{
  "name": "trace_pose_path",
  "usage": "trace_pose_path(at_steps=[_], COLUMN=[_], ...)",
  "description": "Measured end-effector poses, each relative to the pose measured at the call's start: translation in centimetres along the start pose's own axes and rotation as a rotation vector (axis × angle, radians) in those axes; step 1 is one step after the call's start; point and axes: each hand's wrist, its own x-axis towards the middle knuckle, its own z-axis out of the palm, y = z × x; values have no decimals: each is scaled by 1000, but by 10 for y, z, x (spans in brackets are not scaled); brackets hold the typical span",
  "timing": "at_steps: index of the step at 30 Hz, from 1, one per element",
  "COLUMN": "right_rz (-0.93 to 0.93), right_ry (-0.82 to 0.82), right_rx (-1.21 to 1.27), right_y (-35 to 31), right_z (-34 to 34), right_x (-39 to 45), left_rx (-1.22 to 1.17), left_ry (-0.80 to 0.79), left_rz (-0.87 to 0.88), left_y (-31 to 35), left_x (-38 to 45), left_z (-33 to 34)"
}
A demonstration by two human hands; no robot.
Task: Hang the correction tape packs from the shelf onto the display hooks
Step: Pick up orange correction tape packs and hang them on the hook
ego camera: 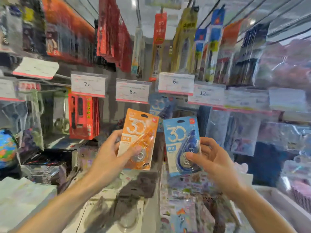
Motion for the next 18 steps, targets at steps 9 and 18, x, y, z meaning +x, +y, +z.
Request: trace_pose_path(at_steps=[9, 18], right_rz=[-115, -154], right_ry=[-78, -119], right_rx=[-81, -125], right_y=[-17, -26], right_z=[-13, -19], right_x=[4, 15], left_rx=[259, 307], left_ry=[52, -12], left_rz=[129, 228], left_y=[53, 86], left_x=[0, 14], left_z=[0, -11])
